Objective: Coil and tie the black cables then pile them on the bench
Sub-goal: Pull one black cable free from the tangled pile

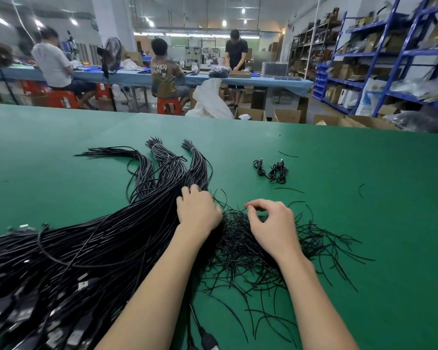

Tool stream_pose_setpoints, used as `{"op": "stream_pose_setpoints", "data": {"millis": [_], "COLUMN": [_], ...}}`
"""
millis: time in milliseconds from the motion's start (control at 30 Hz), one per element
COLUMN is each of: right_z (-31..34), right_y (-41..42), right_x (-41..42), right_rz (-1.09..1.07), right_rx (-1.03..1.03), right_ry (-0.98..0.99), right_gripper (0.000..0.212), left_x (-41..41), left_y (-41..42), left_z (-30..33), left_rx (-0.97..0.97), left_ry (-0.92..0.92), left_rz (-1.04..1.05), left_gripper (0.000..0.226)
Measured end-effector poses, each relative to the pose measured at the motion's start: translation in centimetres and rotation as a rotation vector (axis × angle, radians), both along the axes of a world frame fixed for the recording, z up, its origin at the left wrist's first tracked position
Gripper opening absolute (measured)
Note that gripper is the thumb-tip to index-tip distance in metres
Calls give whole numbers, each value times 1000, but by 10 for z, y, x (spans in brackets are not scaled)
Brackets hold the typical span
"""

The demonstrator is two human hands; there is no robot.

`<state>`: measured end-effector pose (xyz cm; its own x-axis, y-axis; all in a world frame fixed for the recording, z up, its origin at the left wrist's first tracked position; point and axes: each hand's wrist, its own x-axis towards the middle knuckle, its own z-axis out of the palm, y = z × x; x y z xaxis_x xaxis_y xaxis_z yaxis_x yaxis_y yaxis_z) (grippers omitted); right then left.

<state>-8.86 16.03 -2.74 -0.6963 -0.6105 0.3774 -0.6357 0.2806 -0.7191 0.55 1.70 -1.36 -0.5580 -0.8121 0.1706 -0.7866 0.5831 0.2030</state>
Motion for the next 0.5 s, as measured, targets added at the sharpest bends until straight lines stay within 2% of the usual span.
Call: {"op": "stream_pose_setpoints", "data": {"millis": [167,400,500], "right_z": [-1,1,6], "right_y": [-4,-7,-10], "right_x": [0,5,9], "right_rz": [26,43,48], "right_rx": [-42,-49,-103], "right_ry": [-3,-29,-64], "right_gripper": [15,15,16], "left_x": [1,2,1], "left_y": [-3,-6,-9], "left_z": [-1,0,6], "left_rx": [-10,24,127], "left_ry": [8,-15,70], "left_rz": [20,14,31], "left_gripper": [49,36,38]}}
